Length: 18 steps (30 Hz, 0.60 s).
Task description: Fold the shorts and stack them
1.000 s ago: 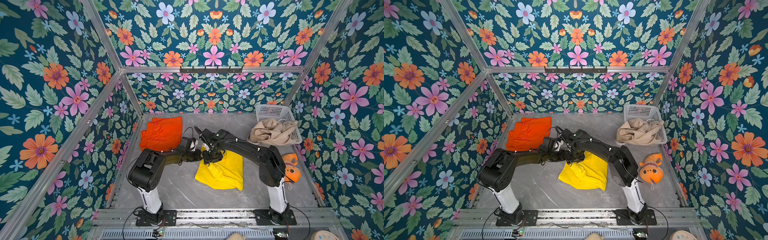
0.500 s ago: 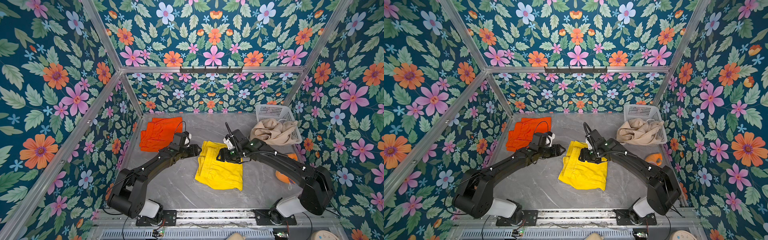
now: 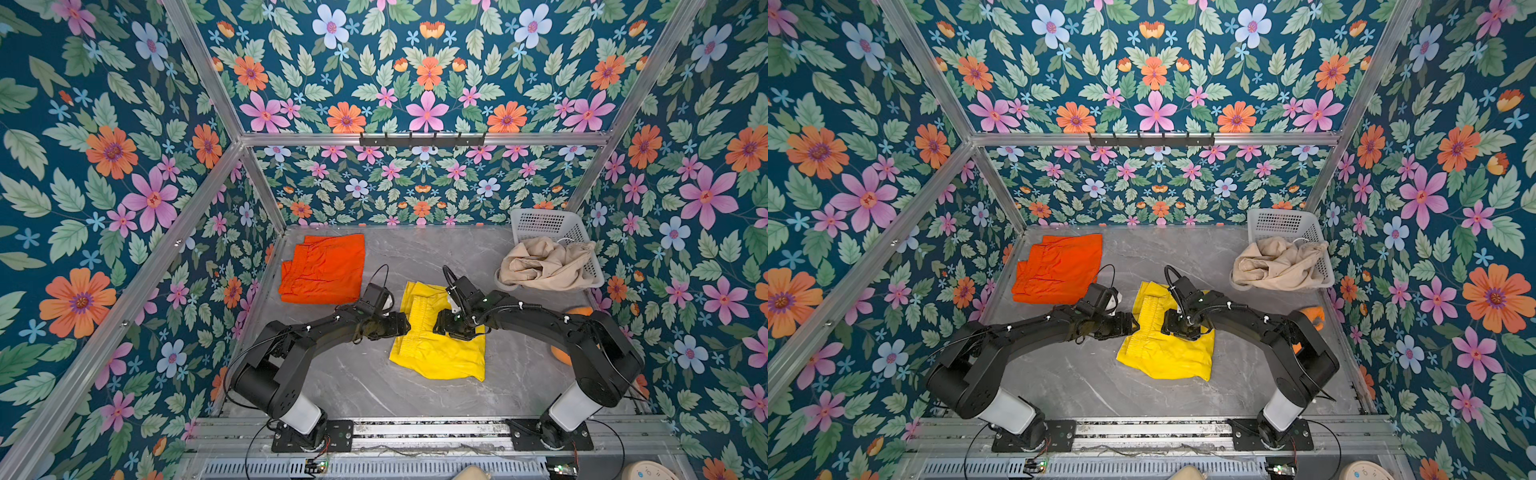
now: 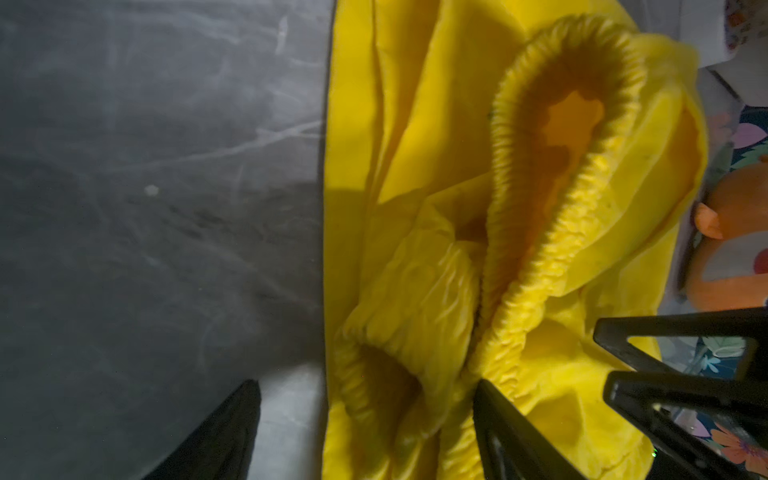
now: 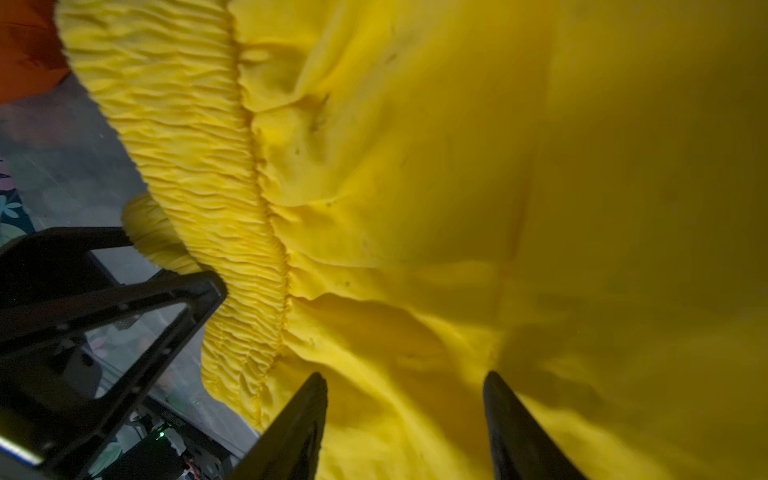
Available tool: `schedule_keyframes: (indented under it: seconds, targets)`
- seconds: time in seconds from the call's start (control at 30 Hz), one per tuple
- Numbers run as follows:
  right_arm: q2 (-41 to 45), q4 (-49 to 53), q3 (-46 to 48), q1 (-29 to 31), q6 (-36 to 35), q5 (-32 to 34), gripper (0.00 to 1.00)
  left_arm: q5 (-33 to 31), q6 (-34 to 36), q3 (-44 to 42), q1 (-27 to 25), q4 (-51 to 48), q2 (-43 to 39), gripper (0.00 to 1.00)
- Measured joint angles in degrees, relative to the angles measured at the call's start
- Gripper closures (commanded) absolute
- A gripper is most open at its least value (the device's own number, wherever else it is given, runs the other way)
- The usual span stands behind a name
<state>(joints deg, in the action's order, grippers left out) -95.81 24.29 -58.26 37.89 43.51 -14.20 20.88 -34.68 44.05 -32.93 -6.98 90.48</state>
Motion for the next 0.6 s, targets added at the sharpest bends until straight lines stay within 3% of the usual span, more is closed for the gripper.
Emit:
schedule_keyframes:
  seconds: [0.13, 0.3, 0.5, 0.6]
  targets:
    - [-0.42, 0.52, 0.15, 0.00, 0.44, 0.96, 0.36, 0.07, 0.00, 0.55, -0.63, 2.78, 1.62, 0.18]
    - [8.57, 2.25, 0.66, -1.55, 0.15, 1.55, 0.33, 0.02, -1.03, 0.39, -1.53, 1.97, 0.33, 0.17]
    - [21.62, 4.70, 9.77, -9.25, 1.42, 0.90, 0.24, -1.88, -1.18, 0.15, -3.54, 0.98, -1.27, 0.17]
    - [26.40, 5.53, 16.06, -13.20, 2.73, -0.63, 0.24, -2.89, -1.49, -0.31, -5.35, 1.25, 0.07, 0.18]
